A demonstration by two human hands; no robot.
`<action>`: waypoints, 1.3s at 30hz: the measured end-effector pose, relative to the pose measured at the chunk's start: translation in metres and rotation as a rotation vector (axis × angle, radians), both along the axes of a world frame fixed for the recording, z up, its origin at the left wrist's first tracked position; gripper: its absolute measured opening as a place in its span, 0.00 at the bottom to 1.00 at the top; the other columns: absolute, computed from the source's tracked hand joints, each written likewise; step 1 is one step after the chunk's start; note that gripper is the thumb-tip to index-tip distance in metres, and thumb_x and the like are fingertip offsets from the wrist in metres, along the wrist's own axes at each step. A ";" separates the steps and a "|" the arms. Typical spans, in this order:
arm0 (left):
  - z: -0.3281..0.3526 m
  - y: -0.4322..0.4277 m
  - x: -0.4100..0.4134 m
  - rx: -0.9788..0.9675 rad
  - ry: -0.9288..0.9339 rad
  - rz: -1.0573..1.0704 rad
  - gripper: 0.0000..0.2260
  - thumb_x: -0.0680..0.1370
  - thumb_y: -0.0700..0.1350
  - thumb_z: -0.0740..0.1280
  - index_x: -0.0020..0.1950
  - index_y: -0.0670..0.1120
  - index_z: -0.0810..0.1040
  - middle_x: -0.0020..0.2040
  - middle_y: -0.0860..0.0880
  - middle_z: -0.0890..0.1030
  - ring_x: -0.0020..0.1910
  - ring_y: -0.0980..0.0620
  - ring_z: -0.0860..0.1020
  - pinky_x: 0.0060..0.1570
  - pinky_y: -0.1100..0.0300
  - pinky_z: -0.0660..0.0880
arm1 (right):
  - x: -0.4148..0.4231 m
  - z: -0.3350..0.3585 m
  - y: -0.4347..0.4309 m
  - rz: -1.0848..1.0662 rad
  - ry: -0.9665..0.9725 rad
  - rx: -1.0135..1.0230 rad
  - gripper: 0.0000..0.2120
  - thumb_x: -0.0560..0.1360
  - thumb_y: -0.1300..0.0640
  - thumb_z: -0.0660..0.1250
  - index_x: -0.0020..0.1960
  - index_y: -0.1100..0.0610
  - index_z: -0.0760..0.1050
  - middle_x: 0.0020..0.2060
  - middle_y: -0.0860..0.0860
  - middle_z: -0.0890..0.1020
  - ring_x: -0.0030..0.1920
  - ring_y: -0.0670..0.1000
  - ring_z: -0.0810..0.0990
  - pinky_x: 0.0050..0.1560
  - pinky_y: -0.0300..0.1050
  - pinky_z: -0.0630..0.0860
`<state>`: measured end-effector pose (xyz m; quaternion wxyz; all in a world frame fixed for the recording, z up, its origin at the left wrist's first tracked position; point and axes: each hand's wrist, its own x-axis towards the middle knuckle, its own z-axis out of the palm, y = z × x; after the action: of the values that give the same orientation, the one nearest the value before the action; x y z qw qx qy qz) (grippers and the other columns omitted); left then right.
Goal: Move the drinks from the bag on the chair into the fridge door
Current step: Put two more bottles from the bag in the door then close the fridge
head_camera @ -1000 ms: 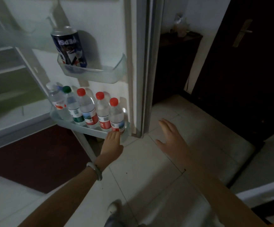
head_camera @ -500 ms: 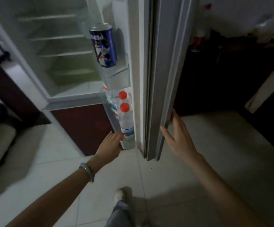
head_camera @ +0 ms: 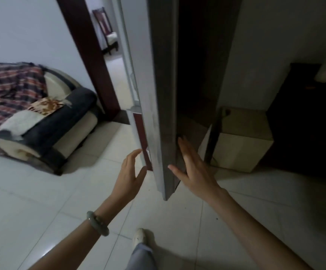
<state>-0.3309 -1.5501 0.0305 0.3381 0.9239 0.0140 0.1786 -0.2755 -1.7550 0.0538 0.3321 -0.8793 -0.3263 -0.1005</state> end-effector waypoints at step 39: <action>0.021 0.292 0.374 -0.412 0.079 -0.056 0.30 0.78 0.56 0.60 0.75 0.48 0.52 0.73 0.46 0.60 0.70 0.51 0.62 0.69 0.50 0.63 | 0.332 -0.006 0.319 -0.253 -0.288 -0.563 0.38 0.69 0.55 0.71 0.73 0.59 0.57 0.73 0.59 0.60 0.73 0.61 0.56 0.70 0.58 0.53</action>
<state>0.0429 -1.2579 0.0513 0.5239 0.8416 0.0380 0.1260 0.0563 -1.4360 0.0474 0.0118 -0.9468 -0.2730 -0.1701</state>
